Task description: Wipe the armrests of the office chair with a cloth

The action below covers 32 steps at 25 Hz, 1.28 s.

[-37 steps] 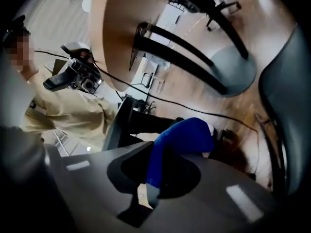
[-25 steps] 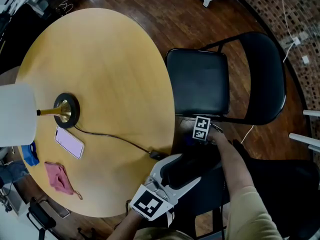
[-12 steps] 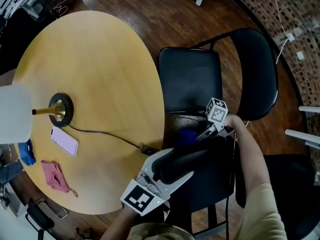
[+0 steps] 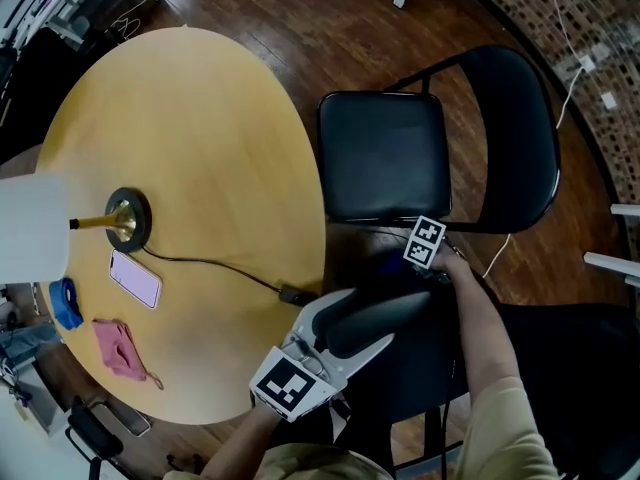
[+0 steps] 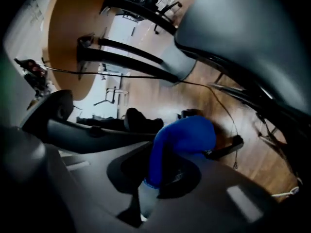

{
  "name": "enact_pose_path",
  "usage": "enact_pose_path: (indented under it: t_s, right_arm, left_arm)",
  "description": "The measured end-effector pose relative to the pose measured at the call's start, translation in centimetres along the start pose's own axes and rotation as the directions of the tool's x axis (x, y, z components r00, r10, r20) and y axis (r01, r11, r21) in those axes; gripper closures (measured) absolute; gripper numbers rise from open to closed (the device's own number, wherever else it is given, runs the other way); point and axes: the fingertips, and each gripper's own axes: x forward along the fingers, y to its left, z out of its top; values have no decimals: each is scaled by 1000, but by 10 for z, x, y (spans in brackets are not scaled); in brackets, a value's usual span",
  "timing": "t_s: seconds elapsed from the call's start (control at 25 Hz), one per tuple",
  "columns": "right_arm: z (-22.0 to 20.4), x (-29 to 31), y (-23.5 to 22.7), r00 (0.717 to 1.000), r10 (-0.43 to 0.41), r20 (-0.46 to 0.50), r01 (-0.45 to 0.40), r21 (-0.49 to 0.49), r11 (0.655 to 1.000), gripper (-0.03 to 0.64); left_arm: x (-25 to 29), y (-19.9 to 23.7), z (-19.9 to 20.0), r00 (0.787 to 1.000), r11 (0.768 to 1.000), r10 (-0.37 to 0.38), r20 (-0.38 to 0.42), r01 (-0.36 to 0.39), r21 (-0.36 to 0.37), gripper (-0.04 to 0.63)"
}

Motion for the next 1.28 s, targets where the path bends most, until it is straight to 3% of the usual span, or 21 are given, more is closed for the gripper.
enact_pose_path:
  t_s: [0.12, 0.24, 0.32, 0.4, 0.48, 0.56, 0.68, 0.76, 0.84, 0.92, 1.04, 1.2, 1.28]
  right_arm:
    - [7, 19, -33, 985, -159, 59, 156, 63, 986, 593]
    - [15, 19, -45, 965, -250, 78, 249, 22, 968, 594]
    - [31, -7, -41, 940, -302, 156, 308, -17, 951, 594]
    - [45, -40, -29, 904, -319, 285, 328, 17, 945, 594]
    - [44, -63, -18, 878, -282, 387, 258, 114, 959, 592]
    - [21, -66, -20, 872, -249, 421, 158, 240, 958, 592]
    - [-30, -38, -31, 919, -231, 320, 110, 355, 928, 592]
    - [-42, -15, -23, 953, -190, 236, 107, 325, 940, 591]
    - [-45, -4, -21, 962, -166, 219, 87, 330, 940, 609]
    - [-50, -4, -18, 961, -114, 253, 13, 369, 929, 611]
    - [-48, -5, 14, 953, 65, 297, -163, 321, 933, 607]
    - [-43, -25, 33, 947, 95, 308, -174, 242, 954, 606]
    - [-36, -45, 47, 932, 126, 341, -185, 146, 972, 604]
  left_arm:
    - [2, -1, -4, 1000, 1000, -9, -11, 9, 11, 299]
    - [4, -3, -8, 1000, 1000, -3, -27, 3, 12, 299]
    - [4, -4, -8, 1000, 1000, 0, -22, 0, 16, 299]
    - [-1, -3, -8, 1000, 1000, 5, -15, -5, 14, 299]
    - [-5, -2, -6, 1000, 1000, 12, -14, -12, 22, 299]
    - [-5, -5, -3, 1000, 999, 18, -11, -17, 38, 299]
    - [-2, -19, 1, 1000, 998, 12, -10, -11, 55, 299]
    - [-3, -29, -2, 1000, 998, 1, -16, 0, 64, 299]
    - [-4, -38, -5, 1000, 998, -11, -18, 13, 69, 299]
    - [-6, -44, -11, 1000, 998, -19, -21, 20, 67, 299]
    - [-11, -46, -21, 999, 998, -21, -35, 23, 60, 299]
    - [-16, -48, -23, 999, 998, -28, -37, 30, 50, 299]
    - [-17, -49, -16, 999, 998, -30, -19, 31, 49, 299]
